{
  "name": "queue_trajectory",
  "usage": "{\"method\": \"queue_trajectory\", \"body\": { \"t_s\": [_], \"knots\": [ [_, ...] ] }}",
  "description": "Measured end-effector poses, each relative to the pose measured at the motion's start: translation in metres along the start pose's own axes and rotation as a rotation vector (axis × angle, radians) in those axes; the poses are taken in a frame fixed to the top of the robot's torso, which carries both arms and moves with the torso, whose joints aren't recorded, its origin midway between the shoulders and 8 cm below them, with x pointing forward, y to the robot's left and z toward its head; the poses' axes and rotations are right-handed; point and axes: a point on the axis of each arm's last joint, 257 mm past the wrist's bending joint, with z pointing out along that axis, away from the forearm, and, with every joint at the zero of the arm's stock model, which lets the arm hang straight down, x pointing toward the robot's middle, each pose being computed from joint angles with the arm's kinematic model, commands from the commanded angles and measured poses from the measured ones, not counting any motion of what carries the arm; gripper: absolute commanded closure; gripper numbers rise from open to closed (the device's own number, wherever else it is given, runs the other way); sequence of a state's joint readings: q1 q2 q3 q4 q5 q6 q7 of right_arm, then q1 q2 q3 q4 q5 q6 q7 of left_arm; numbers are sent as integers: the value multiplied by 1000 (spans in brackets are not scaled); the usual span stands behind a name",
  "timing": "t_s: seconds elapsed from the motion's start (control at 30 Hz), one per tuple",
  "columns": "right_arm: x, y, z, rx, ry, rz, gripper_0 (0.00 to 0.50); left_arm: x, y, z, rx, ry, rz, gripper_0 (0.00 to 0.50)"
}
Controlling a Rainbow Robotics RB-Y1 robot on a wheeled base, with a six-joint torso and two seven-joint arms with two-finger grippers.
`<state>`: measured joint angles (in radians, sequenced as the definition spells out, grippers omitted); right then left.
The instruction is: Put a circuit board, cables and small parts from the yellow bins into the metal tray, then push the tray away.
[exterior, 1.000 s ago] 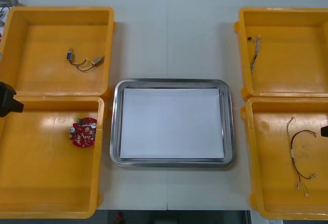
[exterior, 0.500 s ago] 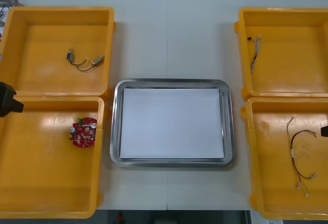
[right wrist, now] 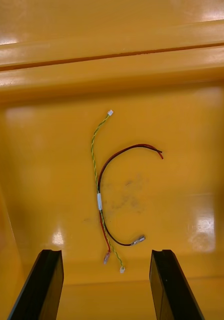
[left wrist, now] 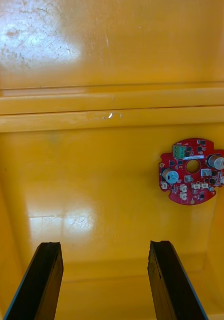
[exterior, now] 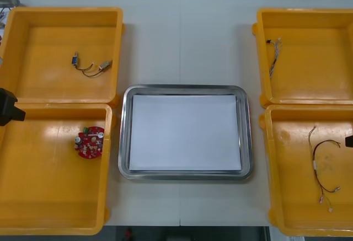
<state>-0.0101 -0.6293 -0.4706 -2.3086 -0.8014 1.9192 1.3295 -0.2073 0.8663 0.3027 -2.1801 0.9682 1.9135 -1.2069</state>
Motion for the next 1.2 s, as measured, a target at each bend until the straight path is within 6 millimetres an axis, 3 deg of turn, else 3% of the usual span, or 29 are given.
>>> {"method": "queue_trajectory", "body": {
  "t_s": [0.43,0.83,1.2],
  "knots": [
    [0,0,0,0,0,0,0,0,0,0,1,1,0,0],
    [2,0,0,2,2,-2,0,14,-10,14,20,41,5,0],
    [47,-14,16,45,109,13,0,31,-21,33,-2,103,38,0]
  ]
}}
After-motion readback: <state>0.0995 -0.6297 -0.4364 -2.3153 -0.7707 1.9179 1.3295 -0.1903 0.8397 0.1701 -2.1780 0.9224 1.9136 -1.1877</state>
